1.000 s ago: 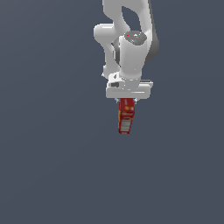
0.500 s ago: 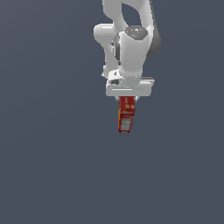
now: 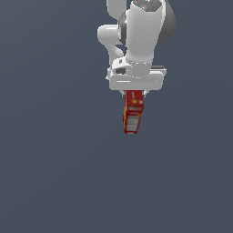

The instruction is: Pick up the object and move it to a goal position.

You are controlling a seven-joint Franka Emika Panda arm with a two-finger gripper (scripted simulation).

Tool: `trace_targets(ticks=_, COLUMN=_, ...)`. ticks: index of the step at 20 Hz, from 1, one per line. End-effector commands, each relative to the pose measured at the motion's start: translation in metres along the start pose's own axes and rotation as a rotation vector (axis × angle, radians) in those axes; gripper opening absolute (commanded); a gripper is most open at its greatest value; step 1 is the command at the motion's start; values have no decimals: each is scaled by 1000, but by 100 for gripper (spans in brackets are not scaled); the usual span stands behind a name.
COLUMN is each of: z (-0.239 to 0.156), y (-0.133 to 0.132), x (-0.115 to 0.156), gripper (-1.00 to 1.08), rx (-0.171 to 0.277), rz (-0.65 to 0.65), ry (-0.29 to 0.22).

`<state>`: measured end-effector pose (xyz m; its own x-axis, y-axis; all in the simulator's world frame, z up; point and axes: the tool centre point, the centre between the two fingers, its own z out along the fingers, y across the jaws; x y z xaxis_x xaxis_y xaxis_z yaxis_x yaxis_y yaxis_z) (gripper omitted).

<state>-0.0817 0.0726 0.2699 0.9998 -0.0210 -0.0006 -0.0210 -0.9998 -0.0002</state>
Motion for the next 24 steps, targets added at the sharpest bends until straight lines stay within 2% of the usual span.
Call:
trace_targets(ticks=1, z=-23, y=0, x=3, gripper=-100, rx=1, rz=0, ry=1)
trace_targets(ticks=13, z=-140, y=-2, x=22, gripper=-100, rx=1, rz=0, ry=1)
trace_targets(ticks=24, z=-221, y=-4, x=37, gripper=-100, rx=0, rz=0, ry=1)
